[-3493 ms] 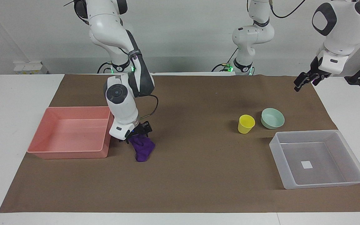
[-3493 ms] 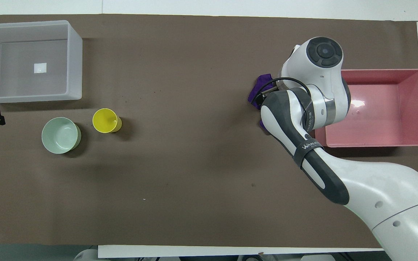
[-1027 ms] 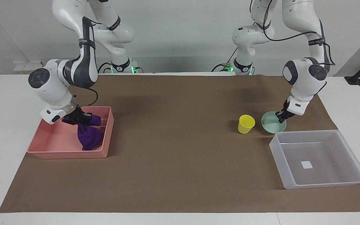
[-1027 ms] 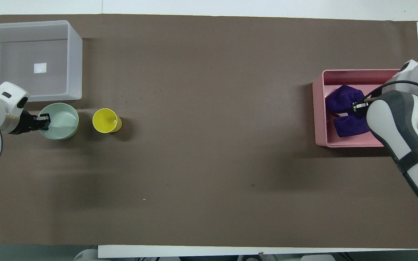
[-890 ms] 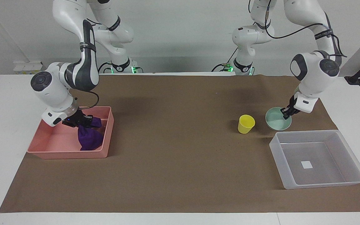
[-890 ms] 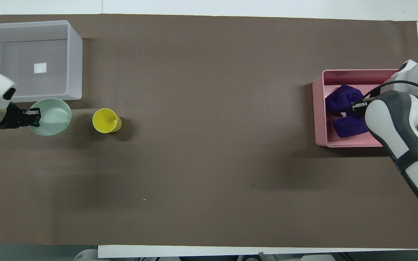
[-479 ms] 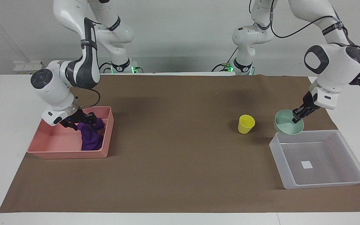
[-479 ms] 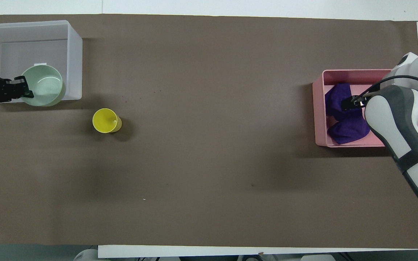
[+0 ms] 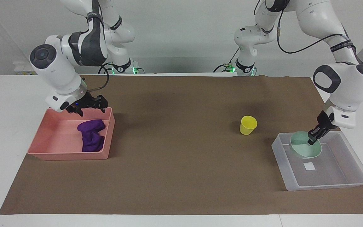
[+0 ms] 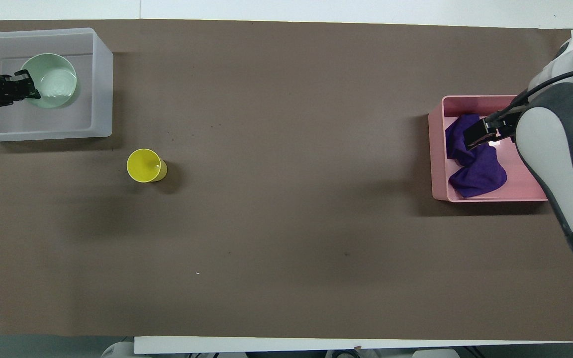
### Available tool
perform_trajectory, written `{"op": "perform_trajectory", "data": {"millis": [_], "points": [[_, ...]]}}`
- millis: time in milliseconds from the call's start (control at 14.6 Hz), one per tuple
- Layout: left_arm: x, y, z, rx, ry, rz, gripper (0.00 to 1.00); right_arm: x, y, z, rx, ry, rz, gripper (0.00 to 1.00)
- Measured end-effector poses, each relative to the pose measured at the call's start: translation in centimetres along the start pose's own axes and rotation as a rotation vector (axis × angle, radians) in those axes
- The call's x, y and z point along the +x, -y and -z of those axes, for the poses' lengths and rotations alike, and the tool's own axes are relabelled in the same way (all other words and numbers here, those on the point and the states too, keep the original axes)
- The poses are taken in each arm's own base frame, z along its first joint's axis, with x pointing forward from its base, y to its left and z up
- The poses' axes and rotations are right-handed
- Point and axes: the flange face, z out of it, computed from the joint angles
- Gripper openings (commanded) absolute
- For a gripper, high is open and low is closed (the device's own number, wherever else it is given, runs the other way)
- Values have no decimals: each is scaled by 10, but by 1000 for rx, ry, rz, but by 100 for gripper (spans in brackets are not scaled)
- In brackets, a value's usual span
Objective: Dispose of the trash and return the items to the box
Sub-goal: 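Release the bowl in the clear box and withdraw the left gripper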
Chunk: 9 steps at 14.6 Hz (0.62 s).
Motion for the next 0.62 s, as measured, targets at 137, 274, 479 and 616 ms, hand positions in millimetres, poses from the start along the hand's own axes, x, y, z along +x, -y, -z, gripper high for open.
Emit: {"op": "perform_trajectory", "data": {"millis": [137, 274, 479, 616], "points": [[2, 3, -30, 4, 3, 4, 0, -12, 0, 16, 2, 10, -2, 99], [0, 6, -55, 11, 24, 8, 21, -26, 1, 32, 4, 20, -3, 99], [0, 16, -73, 18, 30, 22, 70, -50, 2, 52, 7, 29, -7, 99], [3, 22, -71, 19, 24, 30, 88, -59, 2, 56, 10, 39, -7, 99]]}}
